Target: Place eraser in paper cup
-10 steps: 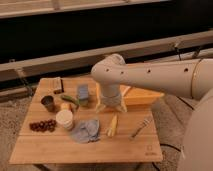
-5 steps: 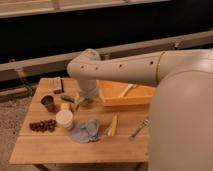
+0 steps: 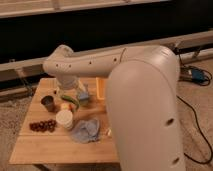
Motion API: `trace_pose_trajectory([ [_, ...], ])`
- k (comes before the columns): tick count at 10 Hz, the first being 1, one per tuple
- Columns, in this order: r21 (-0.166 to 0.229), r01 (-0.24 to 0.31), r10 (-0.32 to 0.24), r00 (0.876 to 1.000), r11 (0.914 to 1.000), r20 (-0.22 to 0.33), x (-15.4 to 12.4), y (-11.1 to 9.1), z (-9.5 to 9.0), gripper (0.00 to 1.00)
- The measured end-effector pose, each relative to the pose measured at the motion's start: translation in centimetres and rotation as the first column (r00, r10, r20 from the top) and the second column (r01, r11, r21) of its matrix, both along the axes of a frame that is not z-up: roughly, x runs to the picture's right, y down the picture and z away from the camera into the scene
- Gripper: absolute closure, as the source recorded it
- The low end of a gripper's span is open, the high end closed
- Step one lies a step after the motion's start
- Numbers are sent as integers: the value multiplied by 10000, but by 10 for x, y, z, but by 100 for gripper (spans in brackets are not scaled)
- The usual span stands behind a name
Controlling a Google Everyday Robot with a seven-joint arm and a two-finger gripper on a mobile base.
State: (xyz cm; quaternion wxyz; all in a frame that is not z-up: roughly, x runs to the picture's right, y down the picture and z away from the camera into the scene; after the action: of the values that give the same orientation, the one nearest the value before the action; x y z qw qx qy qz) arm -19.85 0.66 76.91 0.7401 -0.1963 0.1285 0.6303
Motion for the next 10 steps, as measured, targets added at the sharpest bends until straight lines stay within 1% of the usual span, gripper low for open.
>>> trace_pose_trajectory([
  [1, 302, 86, -94, 9997, 9995, 243, -19, -11, 11, 20],
  [2, 507, 163, -185, 9989, 9986, 421, -34, -16, 19, 20],
  [3, 633, 280, -316, 9979, 9976, 563, -49, -21, 28, 20],
  [4, 662, 508, -559, 9954, 9965, 780, -64, -21, 35, 20],
  [5, 649, 638, -695, 9936, 9958, 892, -70, -21, 39, 20],
  [10, 633, 653, -707, 9937, 9959, 870, -70, -22, 40, 20],
])
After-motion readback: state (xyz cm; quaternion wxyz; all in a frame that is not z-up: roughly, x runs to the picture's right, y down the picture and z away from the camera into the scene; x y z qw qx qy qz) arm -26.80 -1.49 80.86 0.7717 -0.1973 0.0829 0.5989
